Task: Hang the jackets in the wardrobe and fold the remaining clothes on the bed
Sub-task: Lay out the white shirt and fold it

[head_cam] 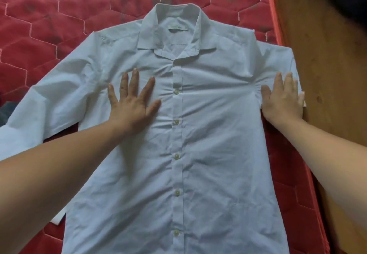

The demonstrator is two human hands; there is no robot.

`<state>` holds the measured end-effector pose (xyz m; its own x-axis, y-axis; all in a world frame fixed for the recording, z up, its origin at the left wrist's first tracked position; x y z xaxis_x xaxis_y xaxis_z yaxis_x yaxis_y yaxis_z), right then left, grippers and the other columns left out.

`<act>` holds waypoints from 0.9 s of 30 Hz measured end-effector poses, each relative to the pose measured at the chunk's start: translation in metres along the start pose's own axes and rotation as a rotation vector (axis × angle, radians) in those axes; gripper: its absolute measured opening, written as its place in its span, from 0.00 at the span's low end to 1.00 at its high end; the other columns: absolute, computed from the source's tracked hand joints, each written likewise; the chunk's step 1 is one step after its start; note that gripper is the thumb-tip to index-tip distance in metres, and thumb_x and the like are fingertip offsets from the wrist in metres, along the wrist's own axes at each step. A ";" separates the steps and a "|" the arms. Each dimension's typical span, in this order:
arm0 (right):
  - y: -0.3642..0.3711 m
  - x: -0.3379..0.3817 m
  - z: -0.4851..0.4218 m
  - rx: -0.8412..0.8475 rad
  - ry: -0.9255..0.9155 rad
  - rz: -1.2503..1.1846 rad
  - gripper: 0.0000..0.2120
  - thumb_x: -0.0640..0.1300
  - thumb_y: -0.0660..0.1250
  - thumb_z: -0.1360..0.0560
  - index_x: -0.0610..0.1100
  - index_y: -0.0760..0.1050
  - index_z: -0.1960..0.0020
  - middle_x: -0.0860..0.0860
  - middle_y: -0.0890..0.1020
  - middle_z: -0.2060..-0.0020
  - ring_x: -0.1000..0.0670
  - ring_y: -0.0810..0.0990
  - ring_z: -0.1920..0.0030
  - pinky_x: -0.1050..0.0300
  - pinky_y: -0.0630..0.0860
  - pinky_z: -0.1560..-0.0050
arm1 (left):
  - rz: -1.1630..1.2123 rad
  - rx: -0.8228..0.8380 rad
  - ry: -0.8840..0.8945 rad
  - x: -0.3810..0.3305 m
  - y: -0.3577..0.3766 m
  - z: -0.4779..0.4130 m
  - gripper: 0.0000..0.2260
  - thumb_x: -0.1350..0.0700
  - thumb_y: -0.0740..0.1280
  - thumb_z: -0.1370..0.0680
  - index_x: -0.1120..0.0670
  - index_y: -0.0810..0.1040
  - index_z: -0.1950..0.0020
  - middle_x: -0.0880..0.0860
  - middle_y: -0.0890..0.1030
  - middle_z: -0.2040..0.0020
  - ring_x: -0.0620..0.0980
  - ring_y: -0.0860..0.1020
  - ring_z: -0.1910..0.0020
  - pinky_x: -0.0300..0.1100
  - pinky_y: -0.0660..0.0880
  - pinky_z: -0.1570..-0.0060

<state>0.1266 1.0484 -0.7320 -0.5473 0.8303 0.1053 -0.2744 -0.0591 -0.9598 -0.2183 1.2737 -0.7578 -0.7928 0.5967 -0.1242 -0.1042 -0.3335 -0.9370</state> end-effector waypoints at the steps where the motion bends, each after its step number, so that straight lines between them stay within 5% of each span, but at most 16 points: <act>1: -0.001 0.010 0.000 -0.030 -0.049 0.000 0.31 0.60 0.47 0.15 0.47 0.48 0.17 0.43 0.48 0.18 0.43 0.44 0.18 0.37 0.44 0.21 | 0.009 0.004 -0.001 -0.001 -0.001 -0.001 0.33 0.25 0.38 0.25 0.32 0.38 0.22 0.47 0.33 0.19 0.53 0.30 0.21 0.68 0.34 0.27; 5: 0.000 0.049 -0.015 0.047 -0.284 -0.006 0.31 0.59 0.48 0.15 0.51 0.44 0.17 0.47 0.45 0.17 0.47 0.41 0.18 0.39 0.41 0.21 | 0.039 -0.032 -0.021 -0.006 -0.008 -0.008 0.32 0.27 0.43 0.23 0.35 0.46 0.21 0.49 0.40 0.18 0.53 0.35 0.20 0.69 0.35 0.26; 10: 0.014 0.049 -0.028 0.077 -0.254 0.077 0.35 0.67 0.38 0.18 0.52 0.35 0.18 0.51 0.36 0.18 0.49 0.33 0.19 0.41 0.34 0.21 | -0.006 -0.100 -0.021 -0.008 0.001 -0.006 0.32 0.28 0.40 0.22 0.37 0.44 0.20 0.49 0.38 0.18 0.53 0.32 0.20 0.69 0.35 0.27; 15: 0.011 0.043 -0.030 0.071 -0.248 0.070 0.37 0.71 0.37 0.20 0.53 0.37 0.18 0.50 0.38 0.18 0.48 0.35 0.19 0.42 0.35 0.21 | -0.020 -0.058 -0.026 -0.008 -0.002 -0.007 0.32 0.28 0.40 0.22 0.37 0.43 0.19 0.49 0.37 0.18 0.53 0.32 0.20 0.69 0.34 0.27; 20: -0.017 0.001 -0.044 -0.040 -0.073 -0.093 0.29 0.61 0.54 0.17 0.49 0.57 0.20 0.44 0.59 0.21 0.40 0.57 0.22 0.31 0.58 0.26 | -0.029 -0.012 -0.037 -0.007 -0.003 -0.010 0.32 0.27 0.40 0.24 0.36 0.41 0.21 0.49 0.36 0.18 0.53 0.31 0.21 0.67 0.31 0.28; 23: -0.031 -0.037 -0.050 0.011 0.073 -0.259 0.25 0.53 0.62 0.18 0.41 0.65 0.27 0.36 0.73 0.32 0.34 0.72 0.34 0.45 0.70 0.39 | -0.031 0.021 -0.038 -0.008 -0.007 -0.011 0.31 0.28 0.41 0.22 0.37 0.43 0.21 0.50 0.38 0.18 0.54 0.33 0.20 0.68 0.33 0.28; 27: -0.036 -0.068 -0.041 -0.071 0.157 -0.247 0.10 0.48 0.63 0.19 0.41 0.74 0.47 0.38 0.81 0.47 0.37 0.78 0.45 0.53 0.64 0.54 | -0.002 -0.044 -0.120 -0.035 -0.020 -0.005 0.27 0.40 0.52 0.17 0.43 0.52 0.19 0.55 0.46 0.18 0.56 0.40 0.19 0.70 0.39 0.26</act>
<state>0.2063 1.0170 -0.7157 -0.3405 0.8905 0.3019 -0.3252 0.1897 -0.9264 -0.1855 1.2630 -0.7366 -0.8589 0.5050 -0.0852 -0.0811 -0.2983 -0.9510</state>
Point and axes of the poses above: each hand's wrist, its own z-axis away from the middle knuckle, its own y-axis out of the palm, x = y × z, the point moved 1 cm from there along -z, towards the middle knuckle
